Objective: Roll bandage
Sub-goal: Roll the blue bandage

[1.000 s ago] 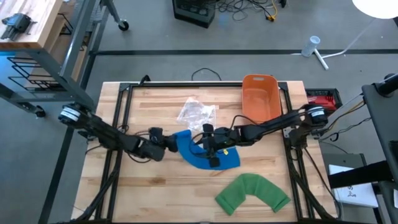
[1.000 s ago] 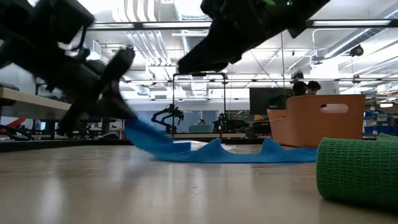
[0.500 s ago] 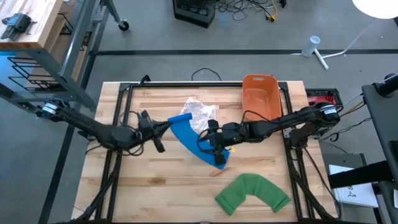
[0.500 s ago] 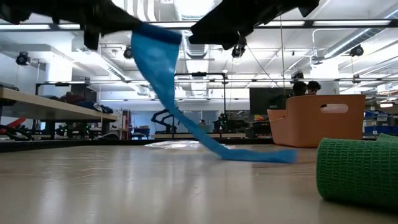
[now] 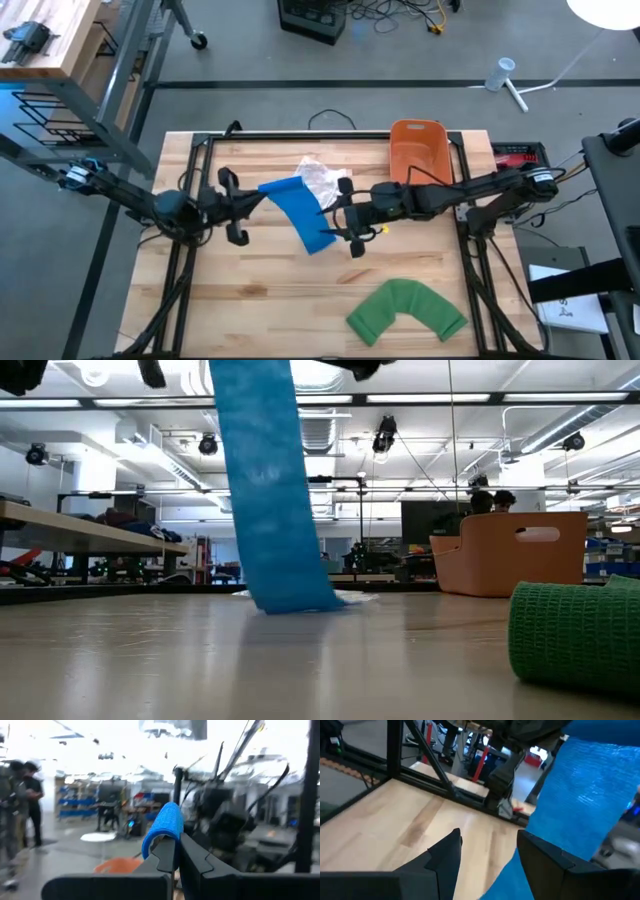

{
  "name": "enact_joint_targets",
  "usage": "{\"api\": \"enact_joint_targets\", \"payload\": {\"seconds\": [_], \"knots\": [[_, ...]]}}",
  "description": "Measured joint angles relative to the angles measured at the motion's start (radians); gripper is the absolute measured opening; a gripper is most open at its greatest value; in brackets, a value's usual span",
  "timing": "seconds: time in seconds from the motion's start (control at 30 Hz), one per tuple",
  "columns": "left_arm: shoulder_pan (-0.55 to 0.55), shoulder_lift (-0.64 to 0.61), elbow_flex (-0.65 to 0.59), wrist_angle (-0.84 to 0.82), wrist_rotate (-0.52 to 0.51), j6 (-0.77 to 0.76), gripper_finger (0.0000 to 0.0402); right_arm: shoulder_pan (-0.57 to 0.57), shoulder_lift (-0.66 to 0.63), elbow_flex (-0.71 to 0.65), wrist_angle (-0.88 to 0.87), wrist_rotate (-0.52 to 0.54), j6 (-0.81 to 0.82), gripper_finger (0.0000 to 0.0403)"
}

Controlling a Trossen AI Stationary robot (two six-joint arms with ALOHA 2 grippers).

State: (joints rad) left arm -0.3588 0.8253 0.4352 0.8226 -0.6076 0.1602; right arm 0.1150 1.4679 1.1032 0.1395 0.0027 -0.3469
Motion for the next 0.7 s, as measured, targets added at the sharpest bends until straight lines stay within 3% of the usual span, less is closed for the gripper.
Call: {"api": "enact_joint_targets", "payload": {"seconds": [0.13, 0.27, 0.43, 0.7], "knots": [[-0.001, -0.033, 0.056, -0.030, 0.053, 0.062, 0.0000, 0.000, 0.017, 0.060, 0.006, -0.001, -0.111, 0.0182], [-0.001, -0.065, 0.138, -0.204, 0.058, 0.092, 0.0000, -0.006, 0.026, 0.105, 0.002, 0.004, -0.071, 0.0173], [-0.001, -0.069, 0.222, -0.392, 0.077, 0.083, 0.0000, -0.014, 0.033, 0.109, -0.027, 0.118, -0.039, 0.0162], [-0.001, -0.016, 0.264, -0.430, 0.103, 0.093, 0.0000, -0.019, 0.057, 0.105, -0.067, 0.157, 0.007, 0.0147]]}}
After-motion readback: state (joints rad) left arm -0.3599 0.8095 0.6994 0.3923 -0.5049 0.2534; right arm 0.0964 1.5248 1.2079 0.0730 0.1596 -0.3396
